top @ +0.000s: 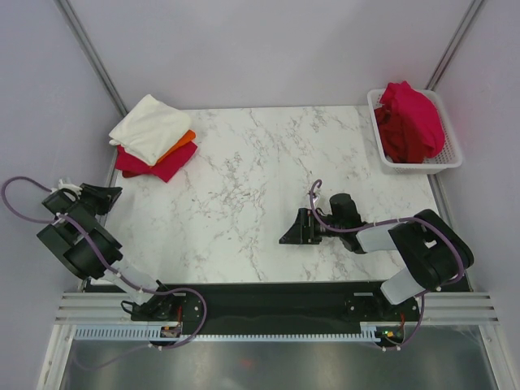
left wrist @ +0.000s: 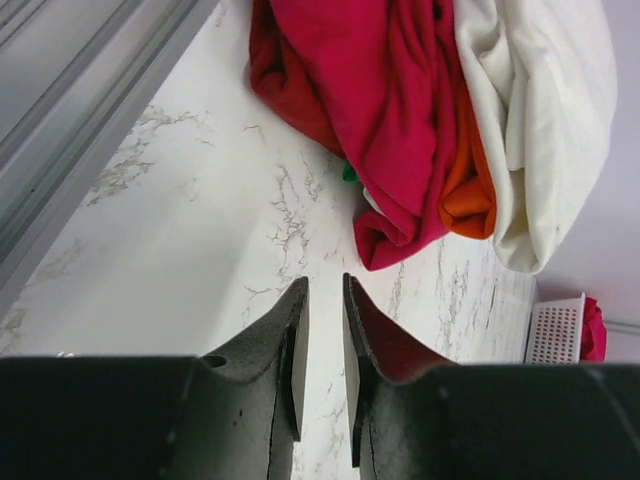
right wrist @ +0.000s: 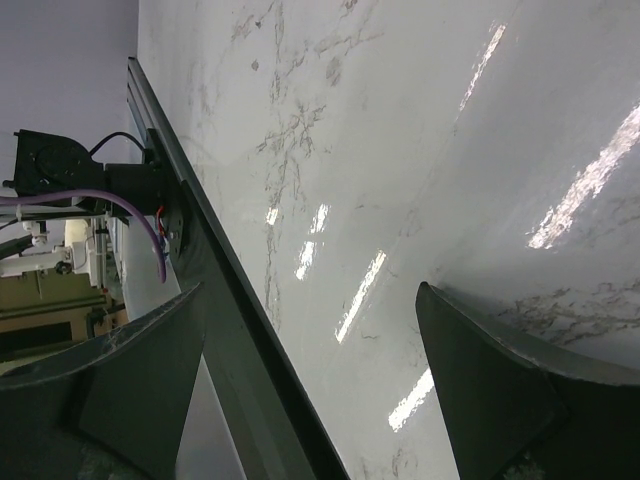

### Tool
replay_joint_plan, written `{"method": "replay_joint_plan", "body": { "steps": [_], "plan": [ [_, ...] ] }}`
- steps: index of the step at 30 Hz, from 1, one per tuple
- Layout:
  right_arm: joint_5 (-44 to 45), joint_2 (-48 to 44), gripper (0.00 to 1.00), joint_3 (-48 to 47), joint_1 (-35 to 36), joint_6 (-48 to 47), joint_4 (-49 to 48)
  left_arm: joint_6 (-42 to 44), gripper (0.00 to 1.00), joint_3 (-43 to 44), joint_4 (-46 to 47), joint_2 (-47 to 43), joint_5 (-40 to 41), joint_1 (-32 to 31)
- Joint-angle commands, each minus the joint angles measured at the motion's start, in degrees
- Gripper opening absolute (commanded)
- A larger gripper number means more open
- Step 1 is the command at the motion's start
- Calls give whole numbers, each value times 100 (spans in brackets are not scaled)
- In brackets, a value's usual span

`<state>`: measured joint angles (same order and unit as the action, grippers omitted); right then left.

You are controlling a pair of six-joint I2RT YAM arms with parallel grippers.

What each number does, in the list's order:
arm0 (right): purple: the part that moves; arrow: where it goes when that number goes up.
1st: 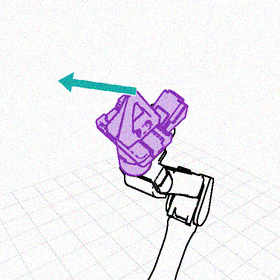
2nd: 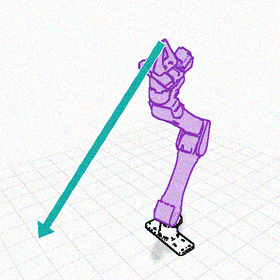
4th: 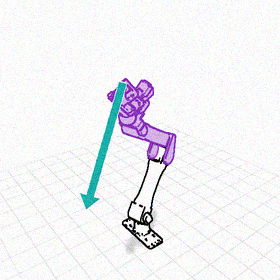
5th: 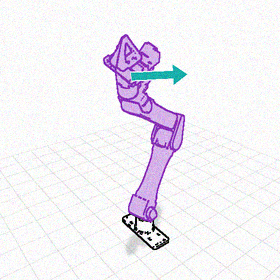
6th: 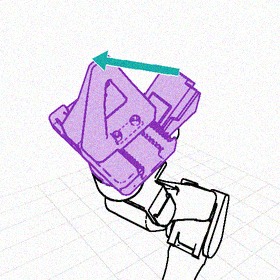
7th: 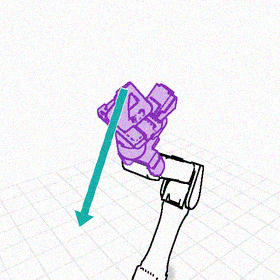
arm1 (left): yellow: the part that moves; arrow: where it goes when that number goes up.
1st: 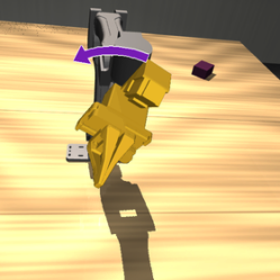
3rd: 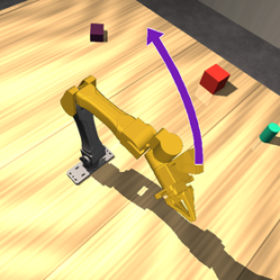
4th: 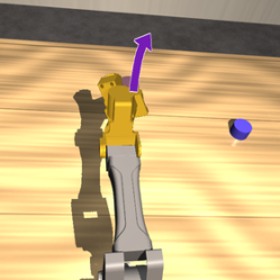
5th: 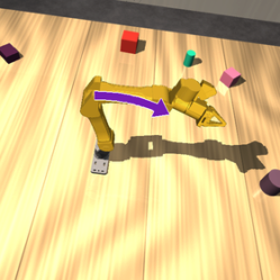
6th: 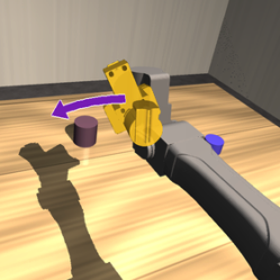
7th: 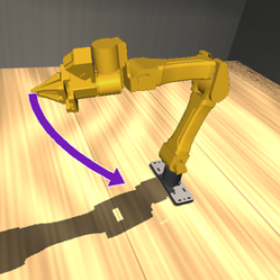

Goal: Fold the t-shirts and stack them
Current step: Reset both grippers

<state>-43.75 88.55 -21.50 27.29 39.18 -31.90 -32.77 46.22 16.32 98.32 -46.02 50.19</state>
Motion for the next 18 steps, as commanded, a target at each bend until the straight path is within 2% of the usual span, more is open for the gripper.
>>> {"method": "replay_joint_plan", "body": {
  "steps": [1, 9, 10, 11, 15, 18],
  "plan": [
    [411, 145, 94, 93, 75, -297, 694, -2084, 26, -350, -621, 371, 2123, 984],
    [385, 224, 95, 49, 75, -305, 703, -2084, 26, -175, -621, 714, 2123, -262],
    [376, 241, 95, 49, 66, -297, 703, -2214, 16, -131, -447, 828, 2646, -386],
    [376, 241, 95, 49, 75, -305, 694, -3190, 2, -96, -54, 916, 2677, -509],
    [367, 259, 95, 40, 75, -297, 694, -3323, 2, 168, -6, 1171, 2879, -1247],
    [358, 276, 95, 31, 75, -305, 703, -3078, 2, 519, -14, 1242, 3002, -1730]
  ]
}}
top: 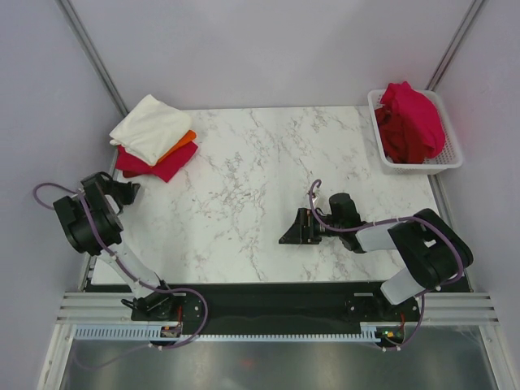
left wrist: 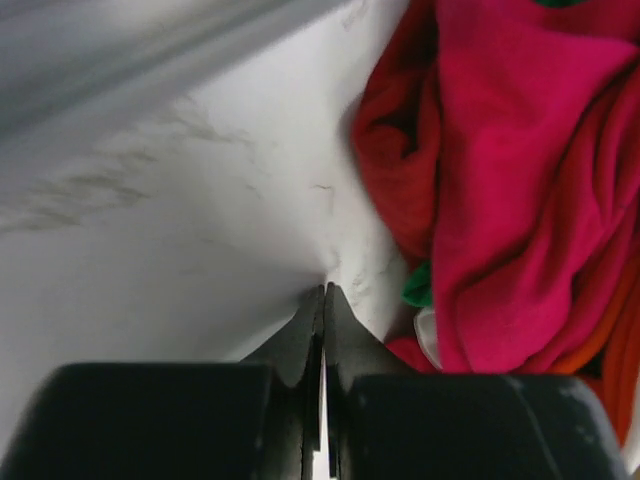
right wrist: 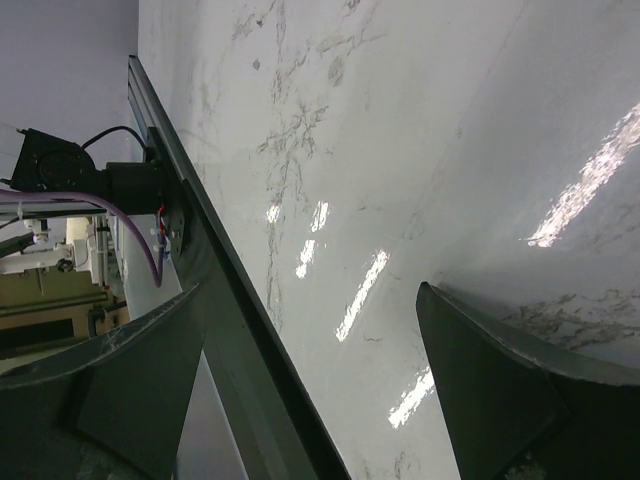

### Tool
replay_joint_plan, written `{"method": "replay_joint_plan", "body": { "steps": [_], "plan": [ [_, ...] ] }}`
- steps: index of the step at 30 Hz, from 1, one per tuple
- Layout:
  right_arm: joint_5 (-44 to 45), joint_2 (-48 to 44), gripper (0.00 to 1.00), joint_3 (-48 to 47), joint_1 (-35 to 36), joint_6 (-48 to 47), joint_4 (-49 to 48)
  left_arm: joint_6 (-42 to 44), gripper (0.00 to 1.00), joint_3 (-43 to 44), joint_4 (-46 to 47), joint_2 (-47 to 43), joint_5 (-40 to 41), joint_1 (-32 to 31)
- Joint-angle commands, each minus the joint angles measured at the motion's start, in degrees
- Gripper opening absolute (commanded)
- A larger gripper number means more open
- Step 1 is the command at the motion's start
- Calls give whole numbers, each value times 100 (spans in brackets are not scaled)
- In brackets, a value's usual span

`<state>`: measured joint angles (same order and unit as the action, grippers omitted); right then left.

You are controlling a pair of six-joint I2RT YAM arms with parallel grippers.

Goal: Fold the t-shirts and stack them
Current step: Reset both grippers

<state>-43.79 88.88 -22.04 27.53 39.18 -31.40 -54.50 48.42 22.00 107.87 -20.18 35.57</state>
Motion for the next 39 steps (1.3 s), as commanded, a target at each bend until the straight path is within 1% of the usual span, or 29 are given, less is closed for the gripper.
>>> {"method": "replay_joint_plan", "body": {
  "steps": [1, 3, 5, 8, 12, 13, 15, 16, 18, 19, 22, 23, 24, 25, 26, 27, 28, 29, 30, 31, 32, 33, 34, 35, 36, 37, 38, 39],
  "plan": [
    [362, 261, 95, 77, 60, -306, 644, -835, 2, 325, -583, 261, 523, -366],
    [354, 279, 95, 69, 60, -306, 652, -808, 2, 265, -600, 138, 647, -533],
    [354, 270, 95, 77, 51, -305, 644, -808, 2, 229, -784, 41, 674, -560],
    [354, 261, 95, 77, 60, -305, 644, -773, 2, -25, -978, -336, 656, -595],
    [354, 261, 96, 77, 60, -314, 644, -527, 2, -544, -1207, -1231, 753, -666],
    [354, 253, 95, 77, 60, -314, 644, -527, 2, -597, -1207, -1669, 753, -692],
    [362, 253, 96, 77, 68, -306, 652, -527, 2, -798, -1207, -2172, 753, -762],
    [371, 244, 96, 77, 68, -306, 652, -527, 2, -869, -1207, -2653, 753, -806],
    [389, 226, 96, 69, 86, -323, 670, -527, 2, -1115, -1207, -3077, 753, -973],
    [406, 235, 96, 69, 95, -332, 679, -527, 2, -1151, -1207, -3515, 753, -1034],
    [415, 217, 96, 51, 121, -341, 705, -527, 2, -1046, -1207, -4071, 753, -1491],
    [424, 209, 96, 60, 130, -358, 723, -527, 2, -906, -1207, -4386, 753, -1805],
    [433, 191, 96, 60, 130, -358, 731, -527, 2, -801, -1207, -4511, 753, -1982],
    [441, 174, 96, 68, 139, -367, 732, 1597, 2, -652, -3304, -4608, 701, -2167],
    [459, 139, 96, 69, 139, -367, 740, 1792, 2, -241, -3438, -4739, 674, -2647],
    [477, 130, 96, 77, 147, -376, 749, 1959, 2, 7, -3796, -4767, 822, -2922],
    [485, 112, 96, 77, 165, -385, 767, 2344, 2, 270, -4000, -4758, 893, -3212],
    [494, 77, 96, 77, 174, -385, 775, 2539, 2, 804, -4219, -4671, 1059, -3806],
    [520, 33, 96, 77, 191, -402, 802, 2880, 2, 1053, -4465, -4583, 1052, -4038],
    [538, -46, 96, 60, 209, -420, 915, 3049, 2, 1290, -4929, -4522, 1104, -4450],
    [625, -107, 96, 42, 200, -472, 986, 3251, 2, 1675, -5133, -4495, 1244, -4732],
    [670, -169, 96, 33, 261, -490, 1065, 3705, 2, 1827, -5275, -4495, 1645, -5031],
    [714, -343, 96, -19, 279, -525, 1292, 3945, 2, 1942, -5528, -4503, 1893, -5669],
    [775, -450, 96, -63, 305, -569, 1433, 4173, 3, 2169, -5635, -4503, 2174, -5997],
    [1002, -564, 98, -124, 358, -674, 1635, 4393, 7, 2267, -5750, -4512, 2777, -6296],
    [1152, -713, 98, -194, 376, -744, 2133, 4752, 29, 2338, -5855, -4521, 3096, -6587],
    [1319, -1045, 98, -378, 393, -789, 2373, 4956, 45, 2338, -5900, -4556, 3352, -7085],
    [1686, -1257, 98, -475, 420, -850, 2584, 5262, 56, 2251, -5857, -4626, 3798, -7282]
  ]
}}
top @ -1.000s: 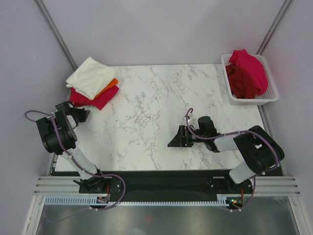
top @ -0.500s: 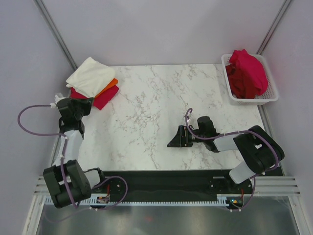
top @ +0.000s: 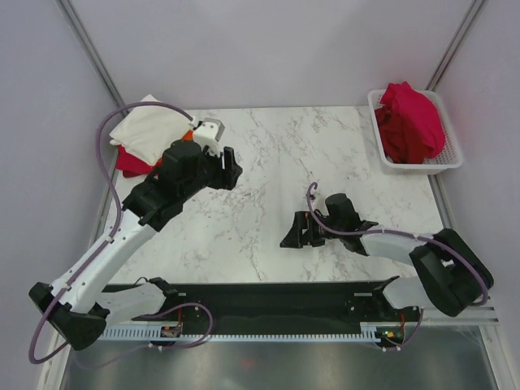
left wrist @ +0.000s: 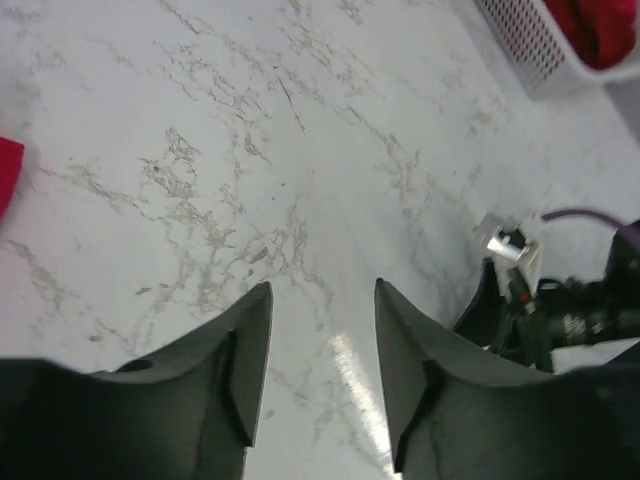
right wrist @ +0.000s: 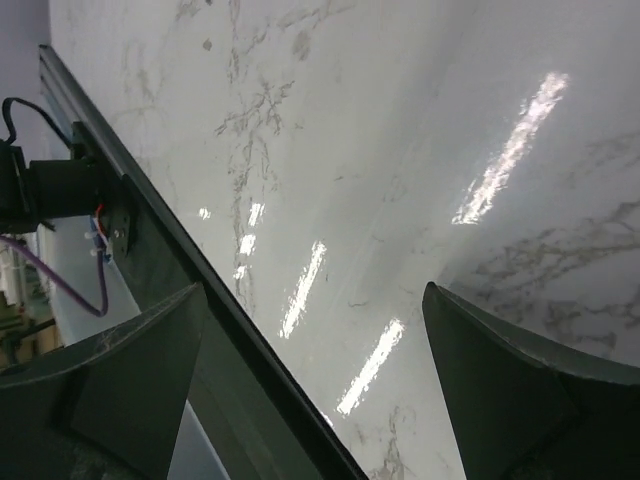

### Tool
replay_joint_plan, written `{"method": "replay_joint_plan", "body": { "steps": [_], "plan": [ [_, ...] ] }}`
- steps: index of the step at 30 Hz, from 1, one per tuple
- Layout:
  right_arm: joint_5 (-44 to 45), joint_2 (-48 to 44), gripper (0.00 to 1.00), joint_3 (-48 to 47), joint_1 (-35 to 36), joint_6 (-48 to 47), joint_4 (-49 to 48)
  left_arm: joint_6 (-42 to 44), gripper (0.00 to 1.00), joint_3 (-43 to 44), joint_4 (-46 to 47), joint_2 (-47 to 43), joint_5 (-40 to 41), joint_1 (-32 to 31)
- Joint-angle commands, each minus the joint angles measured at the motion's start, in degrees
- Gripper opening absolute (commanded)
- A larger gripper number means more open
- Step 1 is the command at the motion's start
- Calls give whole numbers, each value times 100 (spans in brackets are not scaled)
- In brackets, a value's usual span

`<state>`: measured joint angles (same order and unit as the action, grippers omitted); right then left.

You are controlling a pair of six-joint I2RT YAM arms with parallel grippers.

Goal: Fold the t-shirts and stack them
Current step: Reset both grippers

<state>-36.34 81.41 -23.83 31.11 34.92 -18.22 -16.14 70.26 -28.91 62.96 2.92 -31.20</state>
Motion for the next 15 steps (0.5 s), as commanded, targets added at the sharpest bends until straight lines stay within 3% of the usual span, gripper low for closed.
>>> {"method": "replay_joint_plan", "body": {
  "steps": [1, 3, 5, 6, 8, 10, 15],
  "plan": [
    [1118, -1008, 98, -375, 70, -416, 1590, 1490, 69, -72, -635, -344, 1623, -772],
    [1619, -1572, 98, -604, 79, -346, 1803, 1404, 73, -573, -82, -678, 1659, -765],
    [2453, -2451, 98, -771, 96, -170, 2041, 1062, 95, -1238, 488, -1476, 1590, -765],
    [2760, -2741, 98, -798, 123, -108, 2085, 1113, 100, -1539, 1239, -1784, 1241, -765],
    [3587, -3454, 98, -886, 132, -20, 2173, 1315, 100, -2523, 2104, -2634, 1079, -756],
    [4298, -3875, 98, -1148, 141, -46, 2487, 1315, 100, -3417, 2108, -3164, 1079, -756],
    [4785, -4097, 98, -1835, 141, -520, 3025, 1315, 100, -3274, 2108, -3001, 1079, -756]
  ]
}}
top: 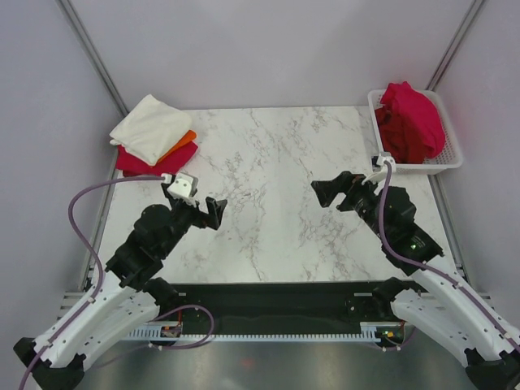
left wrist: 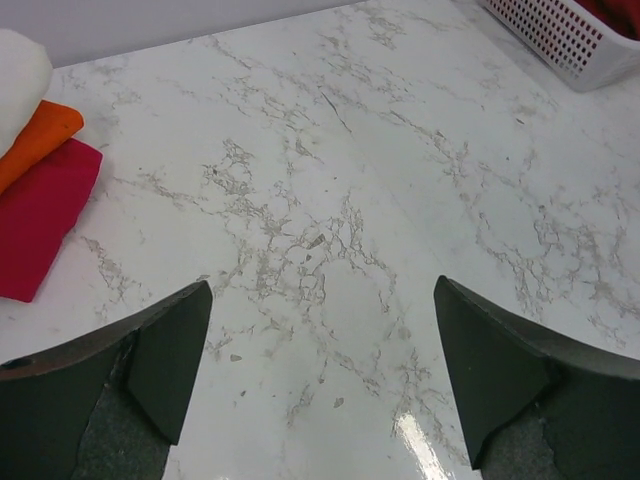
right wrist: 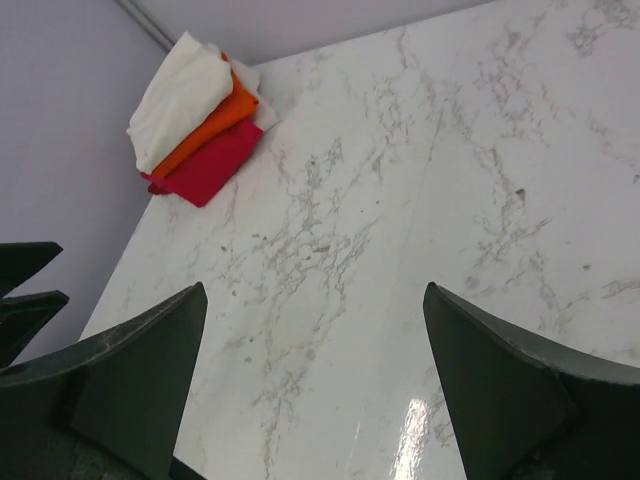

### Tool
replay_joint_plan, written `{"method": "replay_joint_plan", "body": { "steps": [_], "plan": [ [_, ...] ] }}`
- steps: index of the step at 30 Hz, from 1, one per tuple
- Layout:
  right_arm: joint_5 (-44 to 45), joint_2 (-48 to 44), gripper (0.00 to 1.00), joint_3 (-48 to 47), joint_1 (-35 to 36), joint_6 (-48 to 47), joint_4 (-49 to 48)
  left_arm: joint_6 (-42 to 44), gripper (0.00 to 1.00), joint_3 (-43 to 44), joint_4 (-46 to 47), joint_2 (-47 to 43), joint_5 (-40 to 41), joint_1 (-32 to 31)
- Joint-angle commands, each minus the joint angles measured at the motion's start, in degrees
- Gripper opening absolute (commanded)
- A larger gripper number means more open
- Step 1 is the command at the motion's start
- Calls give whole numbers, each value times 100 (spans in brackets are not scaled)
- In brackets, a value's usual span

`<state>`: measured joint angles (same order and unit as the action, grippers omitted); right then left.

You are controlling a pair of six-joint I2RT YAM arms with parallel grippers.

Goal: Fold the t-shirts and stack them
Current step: Reset both grippers

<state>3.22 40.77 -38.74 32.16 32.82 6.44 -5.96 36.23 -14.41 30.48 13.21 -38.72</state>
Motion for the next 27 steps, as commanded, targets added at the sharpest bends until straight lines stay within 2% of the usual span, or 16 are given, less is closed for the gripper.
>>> {"method": "replay_joint_plan", "body": {
  "steps": [1, 2, 3, 6, 9, 11, 13, 16, 17, 19, 21, 22, 23, 24, 25, 27],
  "plan": [
    [872, -78, 98, -466, 36, -346, 560, 297, 100, 330, 659, 361, 50, -4],
    [977, -87, 98, -502, 36, -329, 560, 401, 100, 437, 1912, 536, 1094, -4],
    [1039, -87, 98, -538, 36, -294, 552, 585, 100, 551, 2064, 860, 1296, -4],
    [1084, 27, 98, -766, 36, -250, 543, 990, 100, 1078, 2048, 1598, 1937, -4],
    [1014, 150, 98, -1030, 36, -328, 569, 975, 100, 1500, 1829, 1908, 2036, -4],
    [1057, 28, 98, -1039, 36, -320, 412, 450, 100, 1703, 1320, 2041, 1591, -13],
    [1241, -419, 98, -689, 36, -162, -123, 61, 100, 1564, 1310, 1893, 1273, -13],
    [1225, -1018, 98, -31, 36, -204, -1037, 540, 100, 1135, 1423, 1158, -420, -13],
    [1137, -1097, 98, 41, 36, -310, -1161, 934, 100, 993, 1850, 944, -973, -13],
    [1049, -1055, 98, 16, 36, -372, -1154, 842, 100, 422, 1855, 531, -935, -13],
    [1005, -705, 98, -185, 36, -364, -857, 842, 100, 411, 1855, 677, -935, -4],
    [1022, -546, 98, -456, 44, -312, -733, 250, 100, 864, 1559, 914, 153, -4],
    [1170, -396, 98, -615, 36, -172, -662, 114, 100, 1182, 1138, 1534, 399, -4],
    [1215, -125, 98, -939, 44, -144, -244, 17, 100, 1489, 603, 1766, 384, -4],
    [1198, -27, 98, -1081, 36, -162, -118, -115, 100, 1927, 519, 1960, 332, -4],
    [1172, 27, 98, -1267, 36, -127, -11, -424, 100, 2203, 448, 2102, -44, -4]
  ]
}}
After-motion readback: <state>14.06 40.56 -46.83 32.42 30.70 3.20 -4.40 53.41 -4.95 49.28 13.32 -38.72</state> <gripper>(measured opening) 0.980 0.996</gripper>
